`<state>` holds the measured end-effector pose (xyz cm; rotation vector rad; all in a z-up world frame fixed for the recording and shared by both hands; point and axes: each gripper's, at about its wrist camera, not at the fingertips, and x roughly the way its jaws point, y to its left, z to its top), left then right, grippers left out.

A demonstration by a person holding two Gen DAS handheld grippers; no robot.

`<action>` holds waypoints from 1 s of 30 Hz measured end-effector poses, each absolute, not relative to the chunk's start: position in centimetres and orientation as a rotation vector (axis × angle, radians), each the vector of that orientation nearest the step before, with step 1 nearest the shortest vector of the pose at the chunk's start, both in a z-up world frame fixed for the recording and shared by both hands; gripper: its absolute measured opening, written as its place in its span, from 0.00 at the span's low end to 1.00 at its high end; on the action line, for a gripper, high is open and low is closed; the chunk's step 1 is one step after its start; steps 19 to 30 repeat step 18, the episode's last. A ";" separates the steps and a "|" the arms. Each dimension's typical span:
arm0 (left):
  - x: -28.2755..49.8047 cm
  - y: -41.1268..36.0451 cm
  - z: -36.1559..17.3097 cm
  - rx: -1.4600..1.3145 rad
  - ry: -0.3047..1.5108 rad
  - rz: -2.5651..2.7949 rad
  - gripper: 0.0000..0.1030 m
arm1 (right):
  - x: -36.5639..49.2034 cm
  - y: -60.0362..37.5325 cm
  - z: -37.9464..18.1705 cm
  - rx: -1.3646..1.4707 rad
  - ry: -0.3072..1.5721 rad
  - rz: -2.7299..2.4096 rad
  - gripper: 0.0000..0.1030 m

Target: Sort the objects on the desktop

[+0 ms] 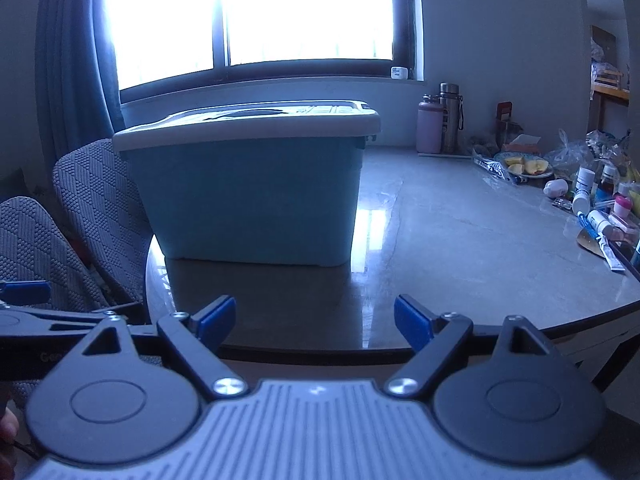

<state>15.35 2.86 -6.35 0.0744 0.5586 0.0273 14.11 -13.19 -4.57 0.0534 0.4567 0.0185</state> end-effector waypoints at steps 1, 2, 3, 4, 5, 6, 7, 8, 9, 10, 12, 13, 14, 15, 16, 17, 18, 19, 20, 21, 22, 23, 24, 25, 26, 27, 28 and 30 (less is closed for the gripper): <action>15.4 2.9 -6.6 0.069 0.559 0.028 1.00 | 14.1 -13.1 -4.6 0.053 0.457 0.022 0.84; 15.4 3.0 -6.9 0.063 0.560 0.029 1.00 | 14.1 -13.1 -4.6 0.054 0.455 0.026 0.84; 15.5 3.1 -7.1 0.057 0.561 0.030 1.00 | 14.1 -13.1 -4.6 0.055 0.454 0.029 0.84; 15.5 3.2 -7.4 0.052 0.561 0.030 1.00 | 14.1 -13.1 -4.7 0.055 0.456 0.031 0.84; 15.5 3.2 -7.6 0.046 0.562 0.031 1.00 | 14.2 -13.1 -4.7 0.058 0.460 0.035 0.84; 15.6 3.3 -7.9 0.040 0.562 0.032 1.00 | 14.3 -13.1 -4.7 0.062 0.463 0.039 0.84; 15.6 3.4 -8.1 0.034 0.563 0.032 1.00 | 14.3 -13.1 -4.7 0.063 0.464 0.041 0.84; 15.6 3.5 -8.4 0.029 0.564 0.033 1.00 | 14.3 -13.1 -4.6 0.061 0.463 0.042 0.84; 15.7 3.5 -8.6 0.023 0.564 0.034 1.00 | 14.3 -13.0 -4.6 0.059 0.463 0.043 0.84; 16.1 3.5 -7.1 0.012 0.565 0.033 1.00 | 14.3 -13.0 -4.6 0.057 0.462 0.046 0.84; 16.9 3.5 -4.3 0.000 0.562 0.034 1.00 | 14.4 -12.9 -4.5 0.054 0.461 0.048 0.85; 16.9 3.5 -4.3 0.006 0.557 0.032 1.00 | 14.4 -12.8 -4.5 0.052 0.461 0.048 0.85; 16.8 3.4 -4.3 0.013 0.552 0.030 1.00 | 14.4 -12.8 -4.5 0.049 0.460 0.048 0.85; 16.8 3.3 -4.3 0.019 0.548 0.028 1.00 | 14.4 -12.7 -4.5 0.047 0.460 0.048 0.85; 16.8 3.2 -4.3 0.026 0.543 0.026 1.00 | 14.4 -12.7 -4.5 0.048 0.461 0.048 0.85; 16.8 3.1 -4.3 0.032 0.538 0.023 1.00 | 14.5 -12.7 -4.5 0.053 0.462 0.049 0.85; 16.8 3.1 -4.3 0.034 0.539 0.020 1.00 | 14.5 -12.7 -4.5 0.055 0.463 0.048 0.85; 16.8 3.1 -4.3 0.034 0.539 0.020 1.00 | 14.5 -12.7 -4.5 0.055 0.463 0.048 0.85; 16.8 3.1 -4.3 0.034 0.539 0.020 1.00 | 14.5 -12.7 -4.5 0.055 0.463 0.048 0.85; 16.8 3.1 -4.3 0.034 0.539 0.020 1.00 | 14.5 -12.7 -4.5 0.055 0.463 0.048 0.85; 16.8 3.1 -4.3 0.034 0.539 0.020 1.00 | 14.5 -12.7 -4.5 0.055 0.463 0.048 0.85; 16.8 3.1 -4.3 0.034 0.539 0.020 1.00 | 14.5 -12.7 -4.5 0.055 0.463 0.048 0.85; 16.8 3.1 -4.3 0.034 0.539 0.020 1.00 | 14.5 -12.7 -4.5 0.055 0.463 0.048 0.85; 16.8 3.1 -4.3 0.034 0.539 0.020 1.00 | 14.5 -12.7 -4.5 0.055 0.463 0.048 0.85; 16.8 3.1 -4.3 0.034 0.539 0.020 1.00 | 14.5 -12.7 -4.5 0.055 0.463 0.048 0.85; 16.8 3.1 -4.3 0.034 0.539 0.020 1.00 | 14.5 -12.7 -4.5 0.055 0.463 0.048 0.85; 16.8 3.1 -4.3 0.034 0.539 0.020 1.00 | 14.5 -12.7 -4.5 0.055 0.463 0.048 0.85; 16.8 3.1 -4.3 0.034 0.539 0.020 1.00 | 14.5 -12.7 -4.5 0.055 0.463 0.048 0.85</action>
